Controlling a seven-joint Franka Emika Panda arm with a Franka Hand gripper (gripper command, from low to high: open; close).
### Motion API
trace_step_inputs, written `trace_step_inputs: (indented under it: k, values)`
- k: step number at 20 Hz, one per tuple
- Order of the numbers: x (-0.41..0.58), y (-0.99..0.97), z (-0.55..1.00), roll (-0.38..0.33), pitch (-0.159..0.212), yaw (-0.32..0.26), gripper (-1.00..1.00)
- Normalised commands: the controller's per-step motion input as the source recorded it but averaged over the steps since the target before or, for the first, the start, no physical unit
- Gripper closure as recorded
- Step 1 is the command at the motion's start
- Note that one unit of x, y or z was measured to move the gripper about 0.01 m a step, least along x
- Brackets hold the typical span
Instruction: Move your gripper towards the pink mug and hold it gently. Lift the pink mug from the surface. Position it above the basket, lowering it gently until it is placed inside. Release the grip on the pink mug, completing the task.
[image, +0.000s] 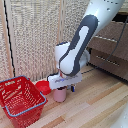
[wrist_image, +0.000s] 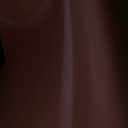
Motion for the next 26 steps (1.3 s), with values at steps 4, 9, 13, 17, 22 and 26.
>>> trace_step_inputs:
  k: [4,9,13,17,22,26]
  values:
    - [0.009,0.01,-0.05,-0.010,0.021,0.003,1.00]
    - [0.024,-0.03,-0.01,0.000,0.000,0.000,1.00]
    - [-0.004,-0.08,-0.03,0.009,0.000,0.049,1.00]
    - [0.000,-0.04,-0.03,0.001,-0.005,0.050,1.00]
    - [0.003,-0.14,0.26,0.031,0.024,0.005,1.00]
    - [0.000,-0.20,0.63,0.057,0.066,0.000,1.00]
